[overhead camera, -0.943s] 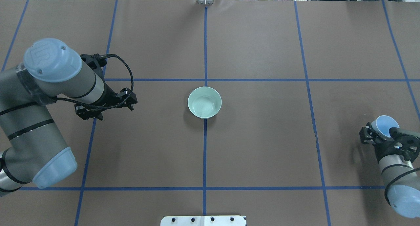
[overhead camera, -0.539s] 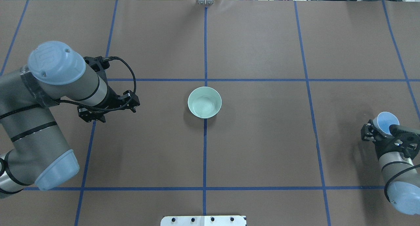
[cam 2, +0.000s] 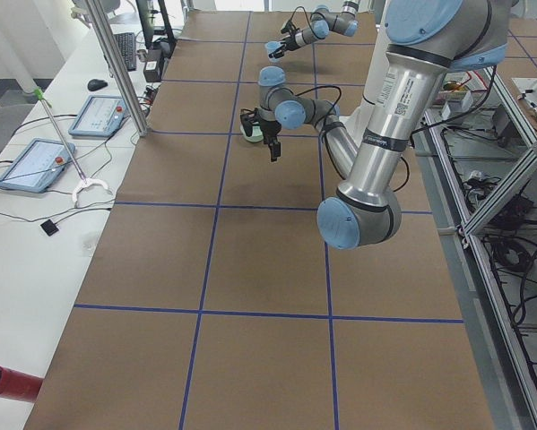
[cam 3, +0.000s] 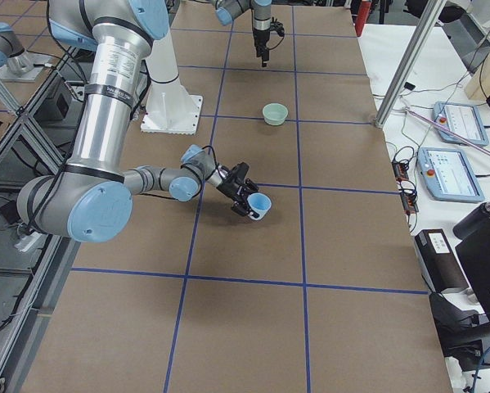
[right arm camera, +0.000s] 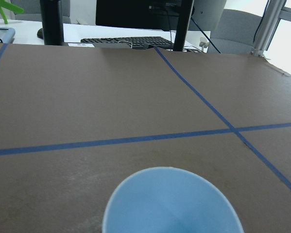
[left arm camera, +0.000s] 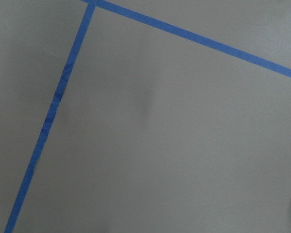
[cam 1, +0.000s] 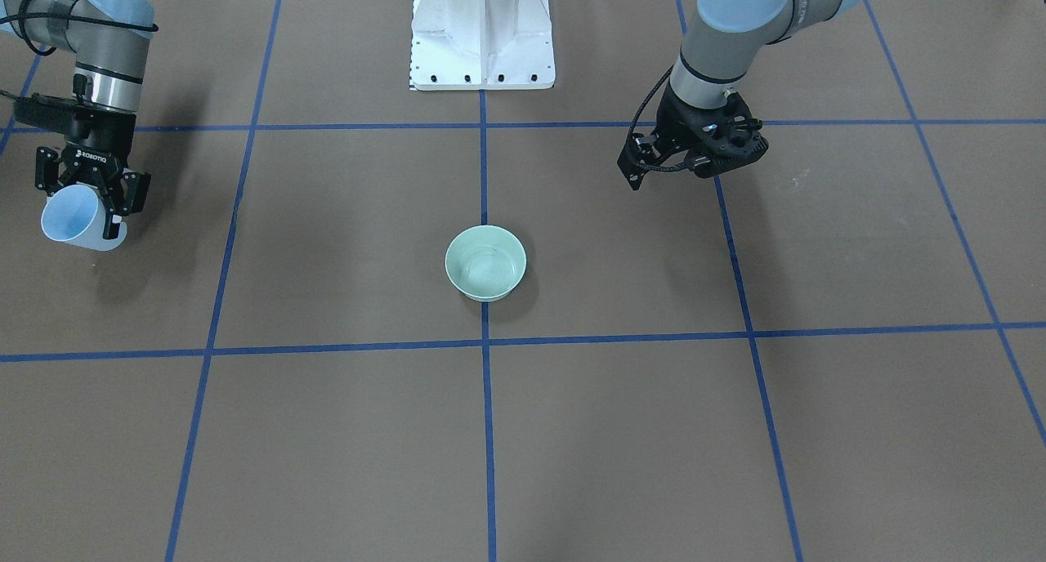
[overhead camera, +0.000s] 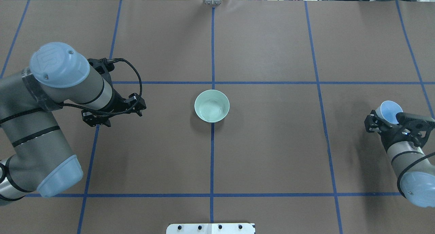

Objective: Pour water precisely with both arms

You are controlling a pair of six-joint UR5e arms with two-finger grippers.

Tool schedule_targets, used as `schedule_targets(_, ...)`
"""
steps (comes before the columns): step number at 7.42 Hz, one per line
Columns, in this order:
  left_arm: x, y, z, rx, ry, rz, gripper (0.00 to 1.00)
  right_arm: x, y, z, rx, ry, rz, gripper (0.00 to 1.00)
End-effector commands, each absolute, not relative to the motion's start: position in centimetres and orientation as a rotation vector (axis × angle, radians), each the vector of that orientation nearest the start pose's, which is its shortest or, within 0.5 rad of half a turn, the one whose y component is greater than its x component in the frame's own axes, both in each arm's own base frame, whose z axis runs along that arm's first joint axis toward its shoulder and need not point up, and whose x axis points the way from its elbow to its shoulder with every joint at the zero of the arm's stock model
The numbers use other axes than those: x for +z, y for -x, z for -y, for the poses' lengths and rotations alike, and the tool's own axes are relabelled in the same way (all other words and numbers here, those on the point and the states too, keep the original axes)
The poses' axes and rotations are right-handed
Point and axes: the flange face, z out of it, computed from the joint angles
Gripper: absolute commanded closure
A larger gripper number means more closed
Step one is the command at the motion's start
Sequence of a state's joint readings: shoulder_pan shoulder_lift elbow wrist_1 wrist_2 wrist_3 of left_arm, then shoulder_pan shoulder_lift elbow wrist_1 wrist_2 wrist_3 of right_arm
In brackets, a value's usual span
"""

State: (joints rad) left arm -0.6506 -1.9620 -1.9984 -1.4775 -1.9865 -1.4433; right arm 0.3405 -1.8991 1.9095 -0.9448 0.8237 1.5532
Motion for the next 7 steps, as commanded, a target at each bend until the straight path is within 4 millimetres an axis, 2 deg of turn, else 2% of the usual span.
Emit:
schedule_targets(1,26.8,-39.1,41.6,-0.342,0.093,-0.822,0.0,51.2,28.9,34.2,0.508,-0.839,0.556,1.0)
schedule_targets(3,26.5,-39.2,41.6,-0.342,0.092,-0.826,0.0,45.0,29.4,34.6,0.374,-0.892,0.606,1.0)
schedule_targets(5,26.4,-39.1,41.6,-0.343,0.09,-0.828,0.0,40.4,31.1,35.3,0.242,-0.993,0.682,1.0)
schedule_targets(6,26.2,-38.9,41.5,-0.34,0.089,-0.834,0.0,39.6,31.0,35.2,0.16,-1.088,0.731,1.0)
schedule_targets(7,26.0,-38.9,41.5,-0.336,0.086,-0.837,0.0,39.9,31.3,35.0,0.099,-1.111,0.731,1.0)
